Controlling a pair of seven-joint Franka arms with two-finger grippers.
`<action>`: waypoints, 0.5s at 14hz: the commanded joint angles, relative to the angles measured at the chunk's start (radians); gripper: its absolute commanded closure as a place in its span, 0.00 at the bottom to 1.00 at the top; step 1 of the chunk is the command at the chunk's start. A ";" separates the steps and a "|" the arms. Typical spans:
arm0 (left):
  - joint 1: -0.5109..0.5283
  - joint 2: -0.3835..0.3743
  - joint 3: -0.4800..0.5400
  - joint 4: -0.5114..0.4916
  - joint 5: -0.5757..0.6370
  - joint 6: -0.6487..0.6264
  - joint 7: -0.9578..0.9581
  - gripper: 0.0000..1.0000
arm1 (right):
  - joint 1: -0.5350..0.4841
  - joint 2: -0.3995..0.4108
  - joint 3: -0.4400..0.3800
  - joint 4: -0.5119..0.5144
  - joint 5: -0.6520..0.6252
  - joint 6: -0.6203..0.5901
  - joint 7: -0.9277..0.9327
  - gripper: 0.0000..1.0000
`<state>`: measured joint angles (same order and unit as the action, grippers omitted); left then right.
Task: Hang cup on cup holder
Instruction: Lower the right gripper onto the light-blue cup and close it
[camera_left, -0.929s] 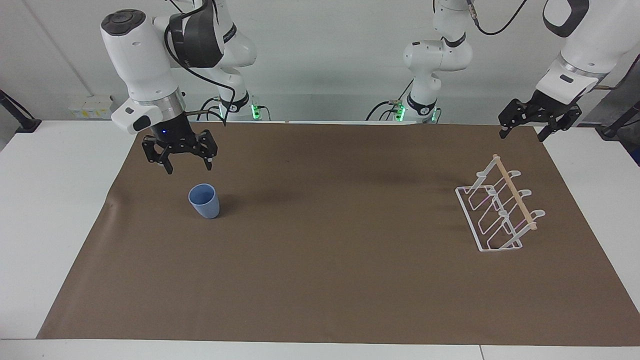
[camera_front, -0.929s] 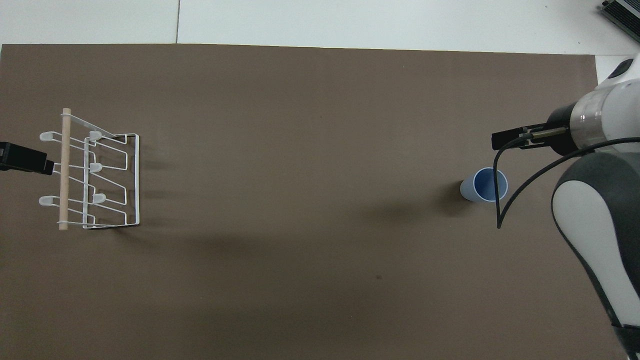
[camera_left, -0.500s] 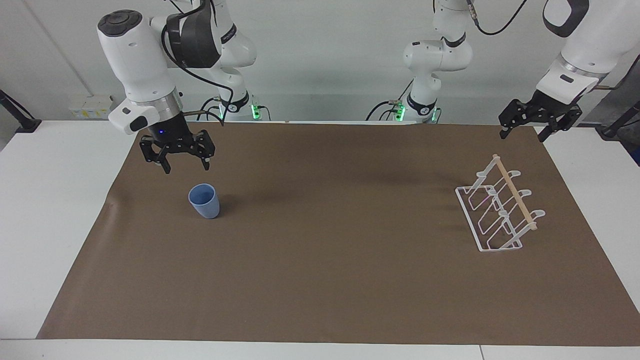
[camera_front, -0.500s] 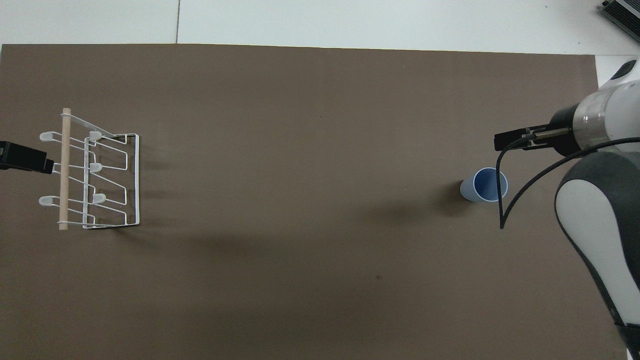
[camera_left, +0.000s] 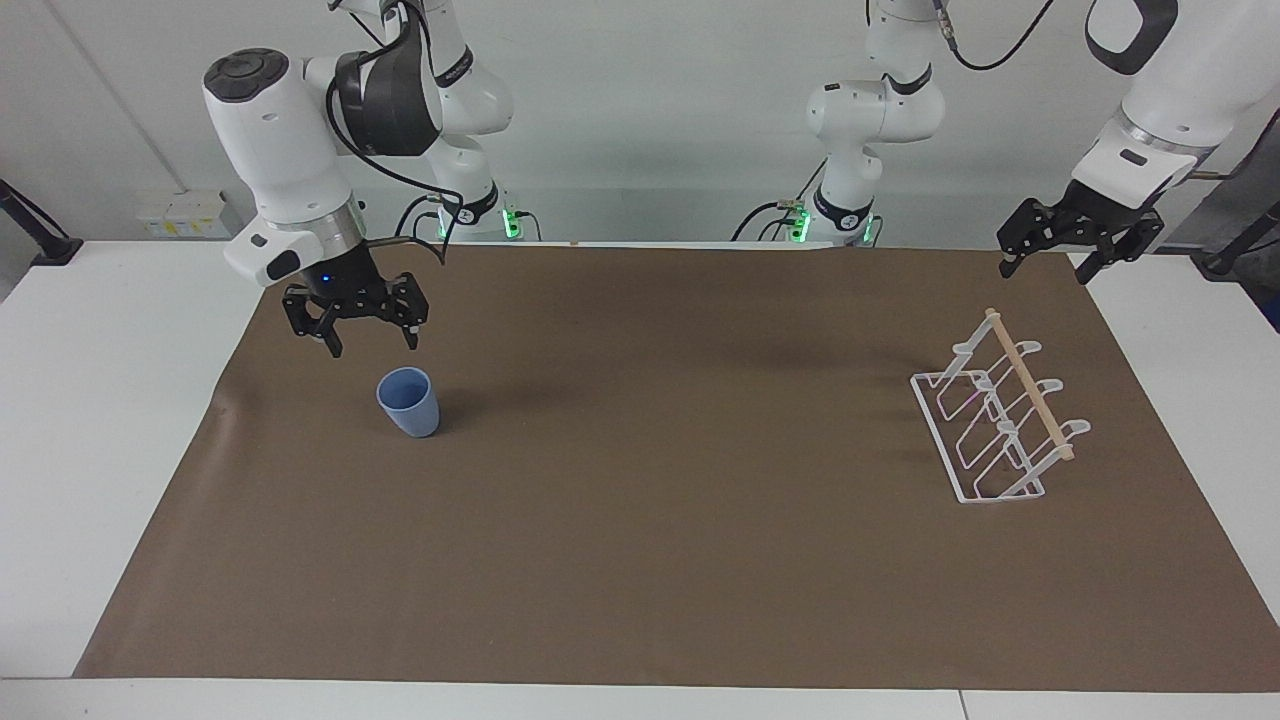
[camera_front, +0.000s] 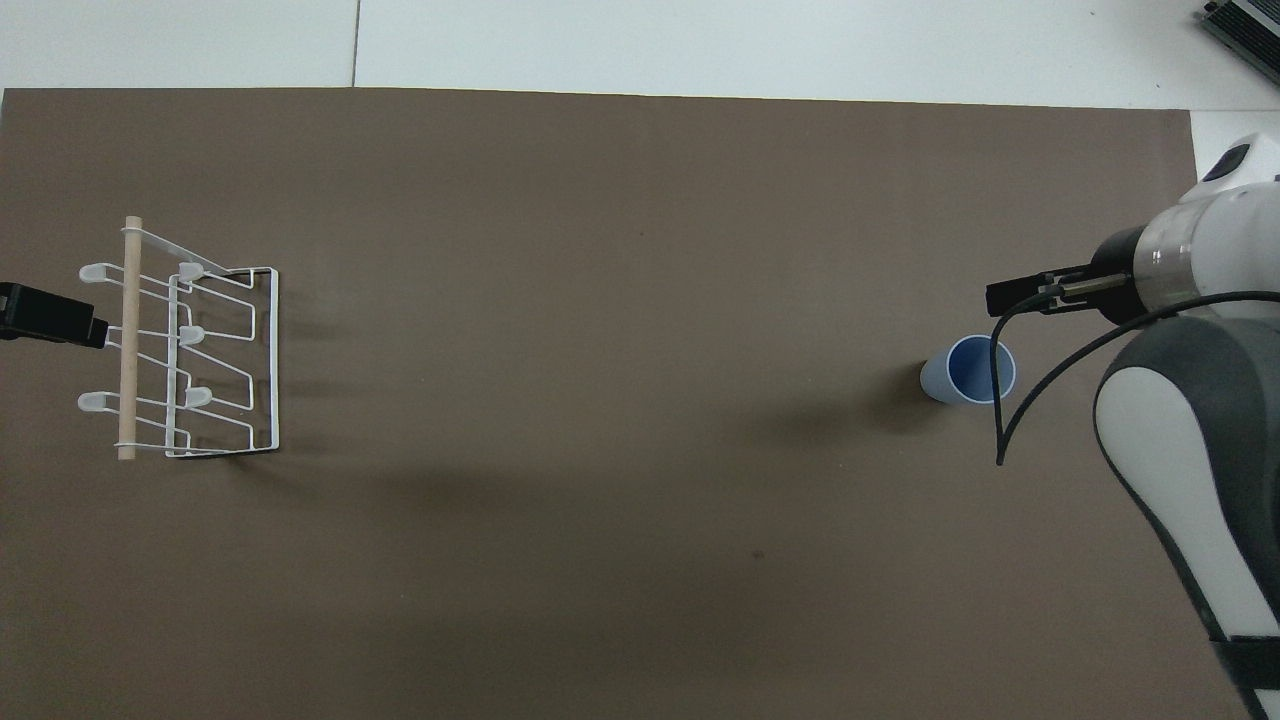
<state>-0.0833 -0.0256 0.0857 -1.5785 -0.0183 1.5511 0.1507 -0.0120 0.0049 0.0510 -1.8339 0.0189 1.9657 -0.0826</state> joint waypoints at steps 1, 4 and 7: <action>-0.010 -0.016 0.006 -0.021 0.020 0.015 0.007 0.00 | -0.005 -0.034 0.006 -0.079 0.016 0.036 -0.020 0.00; -0.012 -0.016 0.005 -0.023 0.020 0.012 0.007 0.00 | -0.005 -0.019 0.006 -0.123 0.016 0.094 -0.019 0.00; -0.012 -0.016 0.003 -0.021 0.020 0.012 0.009 0.00 | -0.005 0.018 0.006 -0.128 0.015 0.093 -0.017 0.00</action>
<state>-0.0838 -0.0256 0.0855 -1.5785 -0.0183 1.5511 0.1510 -0.0083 0.0136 0.0519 -1.9413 0.0189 2.0377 -0.0826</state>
